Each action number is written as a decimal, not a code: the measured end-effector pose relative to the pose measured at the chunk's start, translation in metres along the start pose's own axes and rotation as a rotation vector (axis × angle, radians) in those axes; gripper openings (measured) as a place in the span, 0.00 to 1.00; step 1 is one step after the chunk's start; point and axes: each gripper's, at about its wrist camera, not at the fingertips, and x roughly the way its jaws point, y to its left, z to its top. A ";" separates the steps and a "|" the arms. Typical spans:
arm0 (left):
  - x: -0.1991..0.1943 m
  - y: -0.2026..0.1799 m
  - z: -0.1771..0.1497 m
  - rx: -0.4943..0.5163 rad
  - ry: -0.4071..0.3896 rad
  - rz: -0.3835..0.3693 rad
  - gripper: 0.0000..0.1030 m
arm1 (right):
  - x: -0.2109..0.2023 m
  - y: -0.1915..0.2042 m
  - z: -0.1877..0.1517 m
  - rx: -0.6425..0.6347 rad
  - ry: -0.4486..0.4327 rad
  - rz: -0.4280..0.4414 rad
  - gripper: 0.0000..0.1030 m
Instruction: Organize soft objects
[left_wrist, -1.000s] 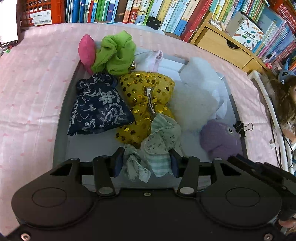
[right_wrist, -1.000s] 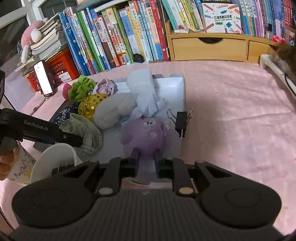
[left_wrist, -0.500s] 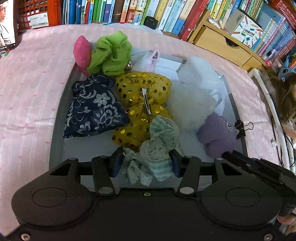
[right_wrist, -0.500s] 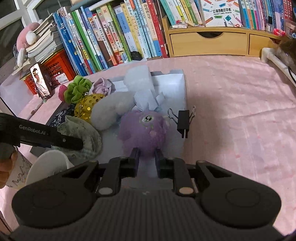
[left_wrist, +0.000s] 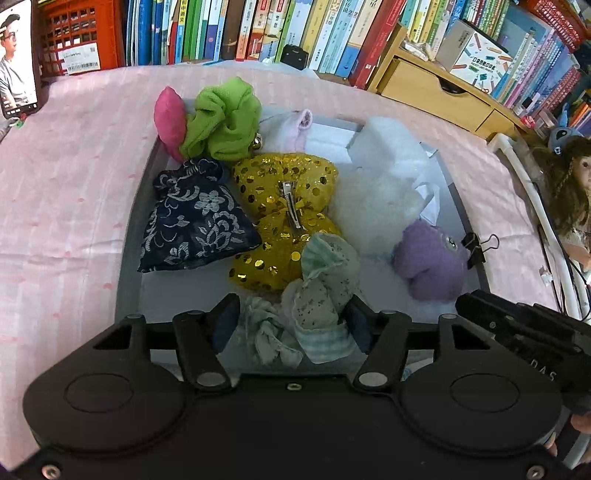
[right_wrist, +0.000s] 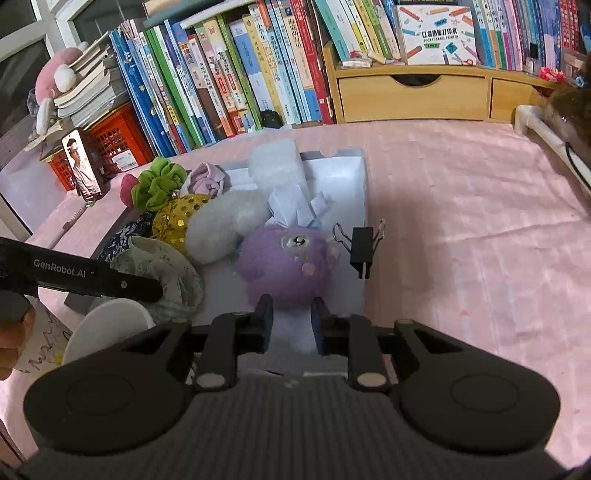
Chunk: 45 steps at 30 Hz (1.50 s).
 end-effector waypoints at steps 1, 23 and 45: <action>-0.003 0.000 -0.001 0.003 -0.006 -0.001 0.60 | -0.002 0.000 0.000 -0.002 -0.004 -0.003 0.43; -0.080 -0.010 -0.047 0.136 -0.284 0.053 0.78 | -0.060 0.024 -0.001 -0.061 -0.187 -0.048 0.77; -0.126 -0.016 -0.109 0.252 -0.506 0.112 0.84 | -0.099 0.066 -0.029 -0.177 -0.356 -0.064 0.90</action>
